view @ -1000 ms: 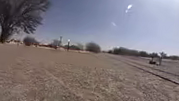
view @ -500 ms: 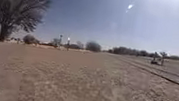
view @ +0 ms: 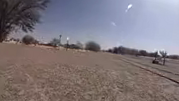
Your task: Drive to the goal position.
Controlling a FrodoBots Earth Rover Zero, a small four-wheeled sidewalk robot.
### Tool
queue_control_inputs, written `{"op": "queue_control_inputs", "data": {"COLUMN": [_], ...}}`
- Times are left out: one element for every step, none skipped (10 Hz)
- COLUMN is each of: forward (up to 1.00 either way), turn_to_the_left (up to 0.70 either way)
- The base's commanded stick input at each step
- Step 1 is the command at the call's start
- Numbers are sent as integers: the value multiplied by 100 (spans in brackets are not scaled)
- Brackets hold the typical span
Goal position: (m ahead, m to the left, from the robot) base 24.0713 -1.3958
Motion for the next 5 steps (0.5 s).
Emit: {"op": "queue_control_inputs", "data": {"forward": [70, 70, 70, 70, 70], "turn_to_the_left": [0, 0, 0, 0, 0]}}
